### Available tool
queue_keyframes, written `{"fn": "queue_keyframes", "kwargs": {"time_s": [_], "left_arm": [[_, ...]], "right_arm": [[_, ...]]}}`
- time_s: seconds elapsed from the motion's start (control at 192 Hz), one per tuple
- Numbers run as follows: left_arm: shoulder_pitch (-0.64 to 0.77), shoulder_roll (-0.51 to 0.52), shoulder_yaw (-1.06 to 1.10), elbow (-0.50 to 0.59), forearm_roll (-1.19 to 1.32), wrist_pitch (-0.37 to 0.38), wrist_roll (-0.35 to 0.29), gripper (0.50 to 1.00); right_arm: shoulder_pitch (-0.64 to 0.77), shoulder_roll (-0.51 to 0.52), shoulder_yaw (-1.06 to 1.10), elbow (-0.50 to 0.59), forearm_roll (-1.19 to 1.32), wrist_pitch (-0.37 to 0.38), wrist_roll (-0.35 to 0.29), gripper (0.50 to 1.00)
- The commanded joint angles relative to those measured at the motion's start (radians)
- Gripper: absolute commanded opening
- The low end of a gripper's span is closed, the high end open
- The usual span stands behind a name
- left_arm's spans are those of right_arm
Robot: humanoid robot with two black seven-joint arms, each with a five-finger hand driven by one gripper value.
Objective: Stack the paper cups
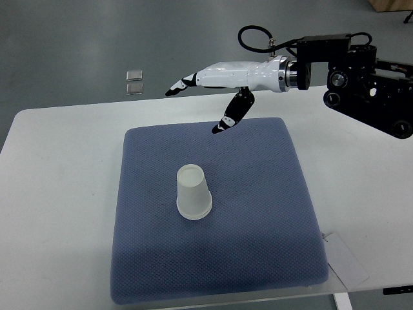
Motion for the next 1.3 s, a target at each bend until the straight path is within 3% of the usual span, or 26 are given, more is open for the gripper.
{"fn": "queue_keyframes", "kwargs": {"time_s": [0.0,0.068,0.214,0.475,0.611,0.966,1.295], "left_arm": [[0.0,0.0,0.0,0.0,0.0,0.0,0.0,1.0],[-0.001,0.0,0.0,0.0,0.0,0.0,0.0,1.0],[0.0,0.0,0.0,0.0,0.0,0.0,0.0,1.0],[0.0,0.0,0.0,0.0,-0.001,0.0,0.0,1.0],[-0.001,0.0,0.0,0.0,0.0,0.0,0.0,1.0],[0.0,0.0,0.0,0.0,0.0,0.0,0.0,1.0],[0.0,0.0,0.0,0.0,-0.001,0.0,0.0,1.0]], "right_arm": [[-0.048,0.009,0.094,-0.099,0.085,-0.002,-0.022,0.897],[-0.093,0.014,0.147,-0.153,0.143,-0.037,-0.051,0.897],[-0.166,0.02,0.201,-0.237,0.295,-0.207,-0.117,0.897],[-0.266,0.068,0.206,-0.276,0.553,-0.41,-0.157,0.897],[-0.32,0.146,0.288,-0.314,0.595,-0.494,-0.2,0.897],[-0.436,0.23,0.485,-0.36,0.599,-0.474,-0.248,0.917],[-0.492,0.282,0.664,-0.458,0.597,-0.241,-0.248,0.919]]}}
